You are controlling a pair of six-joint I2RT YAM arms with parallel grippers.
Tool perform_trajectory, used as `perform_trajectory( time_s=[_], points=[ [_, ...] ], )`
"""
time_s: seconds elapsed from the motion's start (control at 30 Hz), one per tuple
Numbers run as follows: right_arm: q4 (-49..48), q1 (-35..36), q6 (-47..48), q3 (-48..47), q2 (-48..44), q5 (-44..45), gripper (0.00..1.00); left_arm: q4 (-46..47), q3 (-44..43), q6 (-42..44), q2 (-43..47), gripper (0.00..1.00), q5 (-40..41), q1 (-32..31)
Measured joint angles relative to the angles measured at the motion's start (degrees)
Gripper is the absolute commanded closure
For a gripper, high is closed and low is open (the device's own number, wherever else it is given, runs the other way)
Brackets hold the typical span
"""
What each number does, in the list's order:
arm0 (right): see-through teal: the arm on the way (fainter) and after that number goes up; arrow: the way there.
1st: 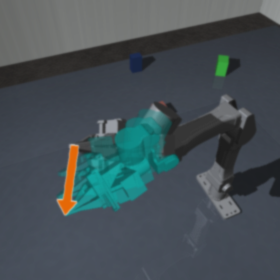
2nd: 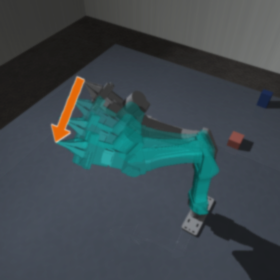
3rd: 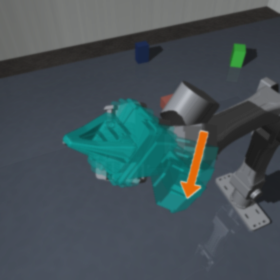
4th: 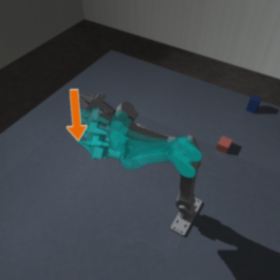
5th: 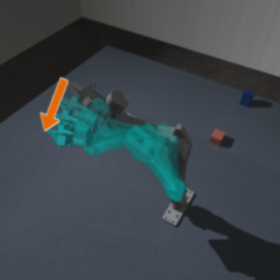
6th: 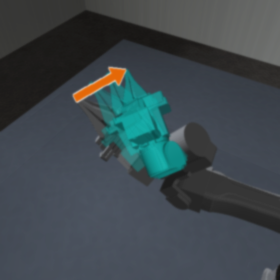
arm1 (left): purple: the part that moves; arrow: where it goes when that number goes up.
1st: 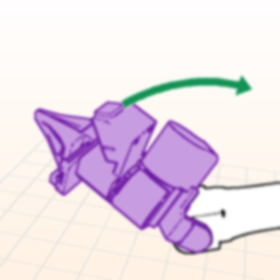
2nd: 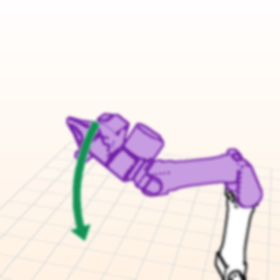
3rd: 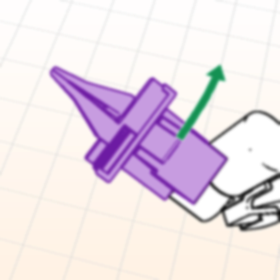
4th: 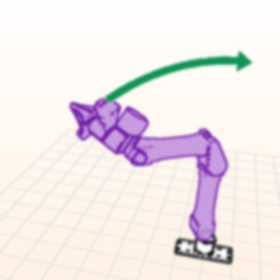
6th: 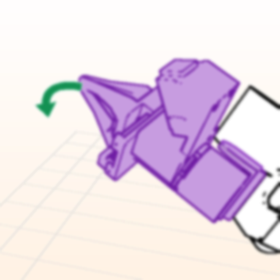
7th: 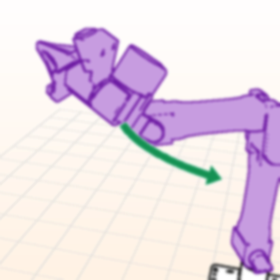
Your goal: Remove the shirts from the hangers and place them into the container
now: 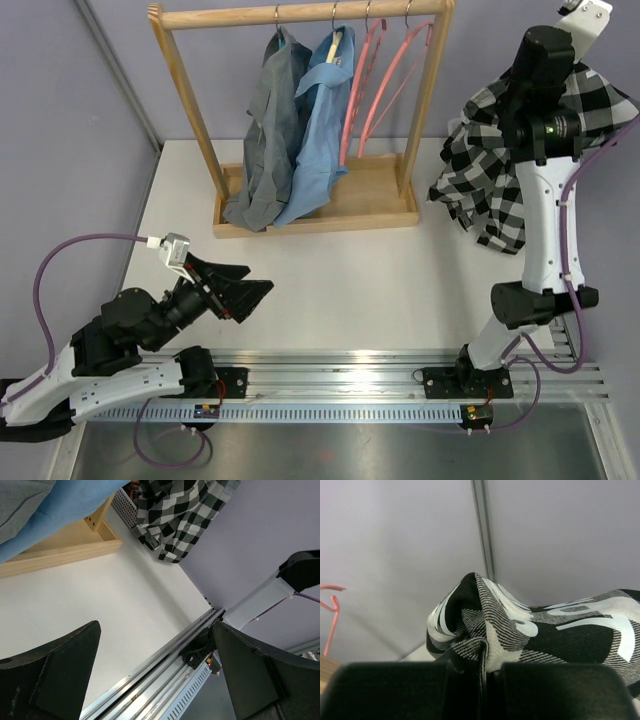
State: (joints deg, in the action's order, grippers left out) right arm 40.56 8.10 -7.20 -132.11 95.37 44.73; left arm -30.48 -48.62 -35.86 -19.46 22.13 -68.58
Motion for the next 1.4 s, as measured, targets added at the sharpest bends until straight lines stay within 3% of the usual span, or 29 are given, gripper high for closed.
perform_trajectory(
  time_s=[0.23,0.37,0.57,0.73,1.0,1.23,1.4],
  points=[
    [-3.7,-1.4,3.8,-13.6,9.1,-6.5,1.00,-0.8,0.0,0.0,0.0,0.01,0.2,0.0],
    [-10.0,-1.6,6.7,-15.7,10.0,-7.5,1.00,-0.8,0.0,0.0,-0.2,0.01,0.5,0.0],
    [-22.0,-3.8,9.0,-8.5,8.5,-7.5,1.00,-0.8,0.0,0.0,-0.2,0.01,0.8,0.0],
    [-26.3,-8.2,8.5,-5.8,9.6,-8.7,1.00,-0.8,0.0,-0.1,-0.3,0.01,1.1,0.0],
    [-28.6,-14.7,3.1,-6.3,15.2,-12.6,1.00,-0.7,0.0,-0.3,-1.3,0.01,2.0,0.0],
    [-28.5,-15.4,-2.4,3.2,17.8,-18.4,1.00,-0.7,0.0,-0.7,-2.0,0.01,2.3,0.0],
    [-27.3,-16.0,-5.4,4.6,21.8,-21.7,1.00,-0.7,0.1,-1.3,-2.2,0.01,2.3,0.0]
  ],
)
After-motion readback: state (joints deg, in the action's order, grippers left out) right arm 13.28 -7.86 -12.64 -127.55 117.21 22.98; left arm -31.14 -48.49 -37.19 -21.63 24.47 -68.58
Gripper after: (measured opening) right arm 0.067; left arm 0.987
